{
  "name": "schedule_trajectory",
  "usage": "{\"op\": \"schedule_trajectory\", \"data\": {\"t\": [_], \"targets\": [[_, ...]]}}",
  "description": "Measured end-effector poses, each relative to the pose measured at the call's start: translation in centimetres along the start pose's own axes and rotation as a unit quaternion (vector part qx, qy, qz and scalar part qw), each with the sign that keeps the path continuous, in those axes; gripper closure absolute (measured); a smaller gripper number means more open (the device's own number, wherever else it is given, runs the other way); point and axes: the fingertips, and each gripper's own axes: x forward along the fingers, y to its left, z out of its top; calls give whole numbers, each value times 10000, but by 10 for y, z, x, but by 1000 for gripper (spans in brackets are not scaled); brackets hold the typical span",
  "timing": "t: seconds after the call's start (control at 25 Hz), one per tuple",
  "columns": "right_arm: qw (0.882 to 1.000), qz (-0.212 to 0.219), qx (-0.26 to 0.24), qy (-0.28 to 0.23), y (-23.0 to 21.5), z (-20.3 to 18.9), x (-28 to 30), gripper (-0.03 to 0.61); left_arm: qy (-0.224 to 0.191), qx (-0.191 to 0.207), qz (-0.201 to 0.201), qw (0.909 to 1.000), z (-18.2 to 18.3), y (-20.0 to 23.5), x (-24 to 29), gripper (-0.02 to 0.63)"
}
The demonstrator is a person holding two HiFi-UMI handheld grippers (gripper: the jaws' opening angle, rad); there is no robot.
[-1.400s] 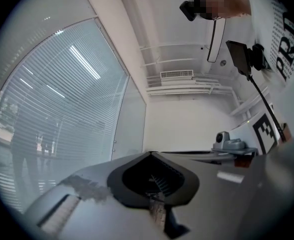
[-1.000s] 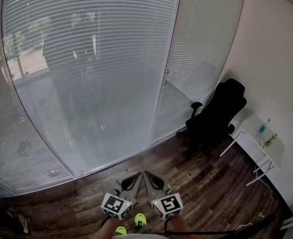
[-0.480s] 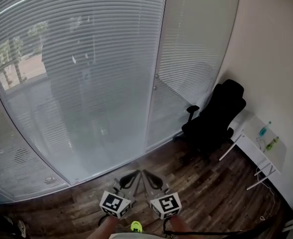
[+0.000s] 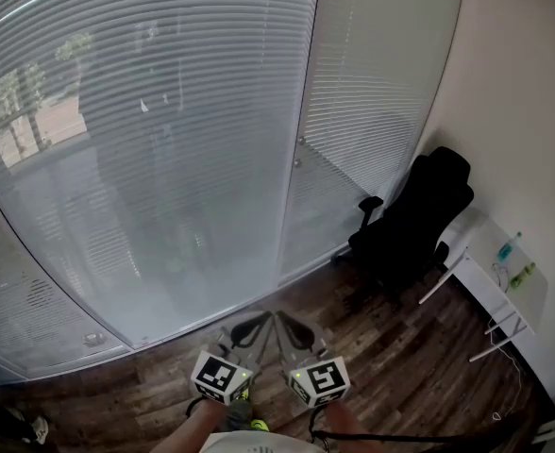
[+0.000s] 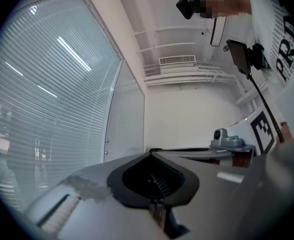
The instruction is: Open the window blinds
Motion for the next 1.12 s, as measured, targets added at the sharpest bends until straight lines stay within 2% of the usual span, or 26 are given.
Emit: {"op": "schedule_trajectory", "data": {"t": [0.24,0.72,1.12], "targets": [[10000,-38,-26,76,-22,5,41,571,-7,-94,-36,9999,2,37,26,621],[9999,-71,-88,33,-57,15,149,571,-169,-66,-27,9998,25,141,77,621],[9989,-358,-278,-108,-82,17,212,571,-265,151,-402,9987,24,200,112,621]]}}
